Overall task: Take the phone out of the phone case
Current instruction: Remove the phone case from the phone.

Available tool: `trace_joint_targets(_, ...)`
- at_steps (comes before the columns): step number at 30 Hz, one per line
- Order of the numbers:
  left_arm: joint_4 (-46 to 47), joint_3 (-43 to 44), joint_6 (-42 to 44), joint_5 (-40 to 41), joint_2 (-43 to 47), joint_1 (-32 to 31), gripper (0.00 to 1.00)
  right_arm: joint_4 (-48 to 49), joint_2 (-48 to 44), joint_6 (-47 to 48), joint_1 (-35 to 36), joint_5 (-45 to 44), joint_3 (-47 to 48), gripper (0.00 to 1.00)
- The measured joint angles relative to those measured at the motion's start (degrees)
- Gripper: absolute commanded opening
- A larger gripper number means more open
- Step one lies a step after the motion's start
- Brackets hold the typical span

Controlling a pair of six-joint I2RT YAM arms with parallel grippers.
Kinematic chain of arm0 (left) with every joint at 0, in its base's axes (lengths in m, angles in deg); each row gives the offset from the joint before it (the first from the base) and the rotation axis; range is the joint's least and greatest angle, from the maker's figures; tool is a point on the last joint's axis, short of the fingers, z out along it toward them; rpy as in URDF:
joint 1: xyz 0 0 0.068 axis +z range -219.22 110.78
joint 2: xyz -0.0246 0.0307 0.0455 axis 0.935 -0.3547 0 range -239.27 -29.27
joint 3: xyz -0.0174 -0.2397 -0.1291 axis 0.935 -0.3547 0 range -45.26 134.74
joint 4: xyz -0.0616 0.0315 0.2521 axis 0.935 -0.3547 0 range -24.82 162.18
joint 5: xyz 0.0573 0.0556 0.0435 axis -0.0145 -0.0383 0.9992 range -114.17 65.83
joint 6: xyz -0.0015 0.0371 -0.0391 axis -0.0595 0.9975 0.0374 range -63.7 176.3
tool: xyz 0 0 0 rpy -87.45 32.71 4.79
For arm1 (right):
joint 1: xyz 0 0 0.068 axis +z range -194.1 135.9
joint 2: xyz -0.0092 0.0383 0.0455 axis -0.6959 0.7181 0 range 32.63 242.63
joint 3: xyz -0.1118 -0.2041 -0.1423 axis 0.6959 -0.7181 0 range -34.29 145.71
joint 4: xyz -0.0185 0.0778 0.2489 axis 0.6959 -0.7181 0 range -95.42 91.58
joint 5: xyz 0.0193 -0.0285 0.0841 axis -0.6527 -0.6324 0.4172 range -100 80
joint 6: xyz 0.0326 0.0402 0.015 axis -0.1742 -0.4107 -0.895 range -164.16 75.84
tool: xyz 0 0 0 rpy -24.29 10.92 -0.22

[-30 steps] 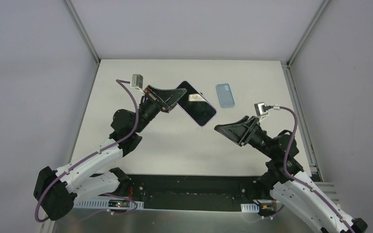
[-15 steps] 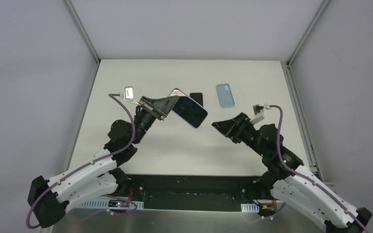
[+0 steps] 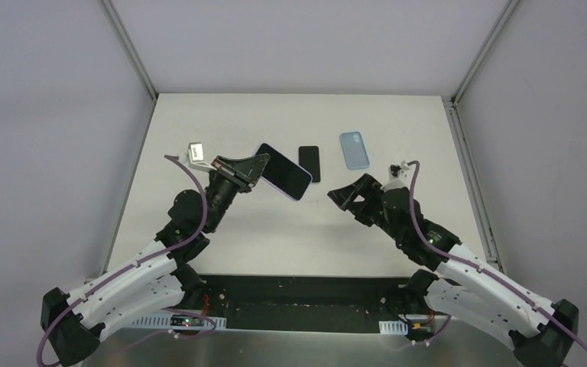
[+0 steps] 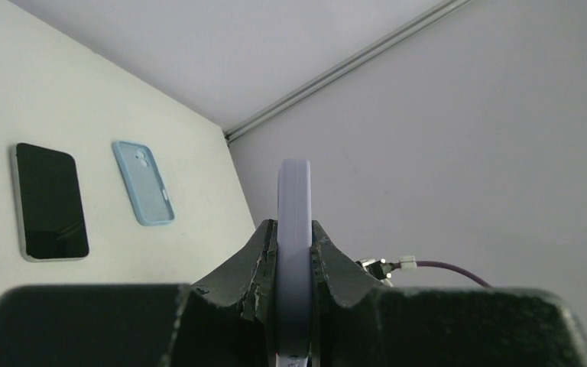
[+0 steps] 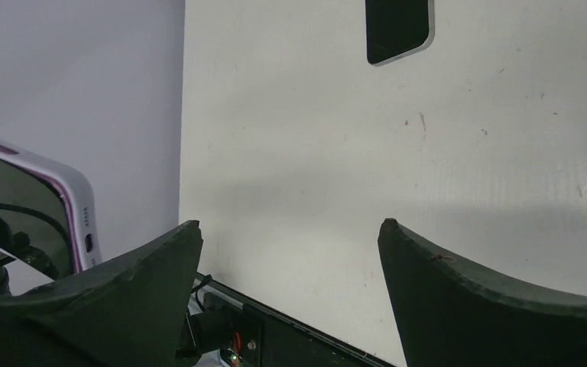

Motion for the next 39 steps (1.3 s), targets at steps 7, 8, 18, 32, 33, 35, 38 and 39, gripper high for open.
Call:
trace_joint_targets(7,-2.2,-0.4,0.4,1.8,2.3,0.0,0.0,9.2,1.3,-4.4,-5.8,13.7,-5.8,0.86)
trace_joint_targets(8,-2.2,-0.4,0.4,1.9,2.3,0.0,0.0,10.9,1.4,-4.7,-5.8,15.3,-6.3,0.78)
trace_joint_targets(18,-3.7,-0.8,0.0,2.7,1.7,0.0,0.0,20.6,1.4,-7.6,-5.7,23.5,-9.2,0.72)
trace_joint_targets(32,-4.3,-0.8,-5.6,-0.1,-1.2,0.0,0.0,28.7,4.2,-10.8,-1.7,25.0,-9.2,0.53)
trace_joint_targets(33,-4.2,-0.8,-5.8,-0.2,-1.2,0.0,0.0,28.8,4.2,-11.2,-1.7,25.0,-9.2,0.52)
trace_joint_targets(35,-4.3,-0.8,-6.1,-0.3,-1.2,0.0,0.0,28.9,4.2,-11.6,-1.7,24.9,-9.2,0.51)
trace_joint_targets(38,-4.2,-0.8,-6.3,-0.4,-1.2,0.0,0.0,29.3,4.3,-12.1,-1.7,24.6,-9.2,0.5)
trace_joint_targets(39,-4.3,-0.8,-6.3,-0.4,-1.2,0.0,0.0,29.4,4.5,-12.3,-1.7,24.5,-9.2,0.5)
